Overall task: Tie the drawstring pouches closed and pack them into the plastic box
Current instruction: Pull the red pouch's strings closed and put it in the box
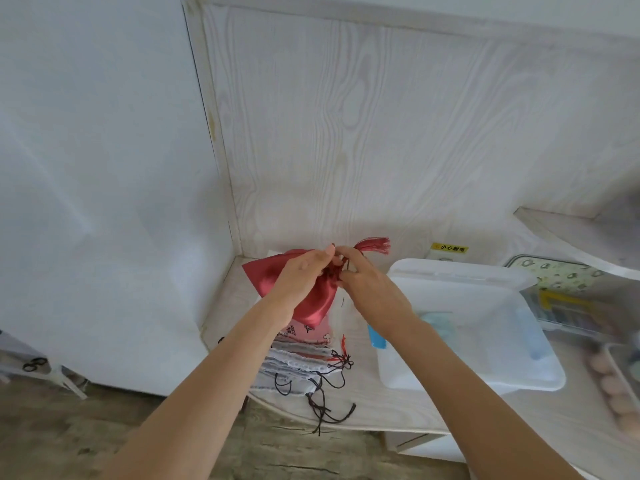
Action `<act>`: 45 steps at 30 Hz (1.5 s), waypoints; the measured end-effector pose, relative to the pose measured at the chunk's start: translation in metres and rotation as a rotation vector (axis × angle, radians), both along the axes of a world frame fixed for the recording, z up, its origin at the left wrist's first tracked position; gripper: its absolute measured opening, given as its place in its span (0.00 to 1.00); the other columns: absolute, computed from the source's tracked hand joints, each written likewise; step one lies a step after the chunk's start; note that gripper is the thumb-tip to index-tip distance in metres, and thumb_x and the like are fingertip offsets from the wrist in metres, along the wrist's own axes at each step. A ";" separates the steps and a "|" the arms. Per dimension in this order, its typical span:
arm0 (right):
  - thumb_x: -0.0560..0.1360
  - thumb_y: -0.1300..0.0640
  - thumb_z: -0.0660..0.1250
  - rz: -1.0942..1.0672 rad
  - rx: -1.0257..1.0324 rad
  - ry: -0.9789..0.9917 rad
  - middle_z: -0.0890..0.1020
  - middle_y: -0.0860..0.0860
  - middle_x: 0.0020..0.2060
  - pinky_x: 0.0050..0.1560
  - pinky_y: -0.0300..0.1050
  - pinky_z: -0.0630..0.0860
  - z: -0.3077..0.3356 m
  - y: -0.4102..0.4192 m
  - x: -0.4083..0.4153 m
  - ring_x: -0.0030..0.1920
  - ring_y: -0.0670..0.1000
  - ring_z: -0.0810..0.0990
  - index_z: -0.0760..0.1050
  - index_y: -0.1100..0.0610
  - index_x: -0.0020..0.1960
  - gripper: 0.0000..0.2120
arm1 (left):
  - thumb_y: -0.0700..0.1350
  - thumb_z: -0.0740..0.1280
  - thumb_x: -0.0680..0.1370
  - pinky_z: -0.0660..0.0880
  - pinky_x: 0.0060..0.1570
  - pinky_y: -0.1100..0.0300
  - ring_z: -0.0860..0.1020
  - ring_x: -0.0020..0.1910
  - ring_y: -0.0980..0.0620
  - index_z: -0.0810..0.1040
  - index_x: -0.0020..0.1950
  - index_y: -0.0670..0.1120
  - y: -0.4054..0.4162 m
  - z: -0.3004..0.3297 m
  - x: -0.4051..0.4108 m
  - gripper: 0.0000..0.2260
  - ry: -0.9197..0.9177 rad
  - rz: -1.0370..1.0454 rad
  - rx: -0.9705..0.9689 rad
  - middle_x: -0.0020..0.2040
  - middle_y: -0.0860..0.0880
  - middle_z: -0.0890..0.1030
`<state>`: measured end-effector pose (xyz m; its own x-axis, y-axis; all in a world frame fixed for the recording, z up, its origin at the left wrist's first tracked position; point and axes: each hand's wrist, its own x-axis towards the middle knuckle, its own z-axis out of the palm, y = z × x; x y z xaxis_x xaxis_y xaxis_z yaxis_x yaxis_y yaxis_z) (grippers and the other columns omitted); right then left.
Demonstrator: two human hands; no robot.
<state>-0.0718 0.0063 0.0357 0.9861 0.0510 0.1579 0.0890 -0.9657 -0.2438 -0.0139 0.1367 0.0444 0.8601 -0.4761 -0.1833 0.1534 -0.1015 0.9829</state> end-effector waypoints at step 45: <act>0.78 0.57 0.55 -0.497 1.057 0.038 0.80 0.59 0.38 0.46 0.57 0.76 -0.001 0.011 0.008 0.42 0.59 0.79 0.74 0.64 0.44 0.13 | 0.39 0.69 0.74 0.69 0.42 0.74 0.76 0.40 0.61 0.78 0.46 0.43 0.010 0.015 0.012 0.02 -0.766 -0.223 0.295 0.41 0.55 0.77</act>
<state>-0.0634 0.0175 0.0344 0.8656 -0.4810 -0.1388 -0.2659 -0.2067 -0.9416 -0.0023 0.1466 0.0590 0.6893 -0.6731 0.2681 -0.5976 -0.3191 0.7355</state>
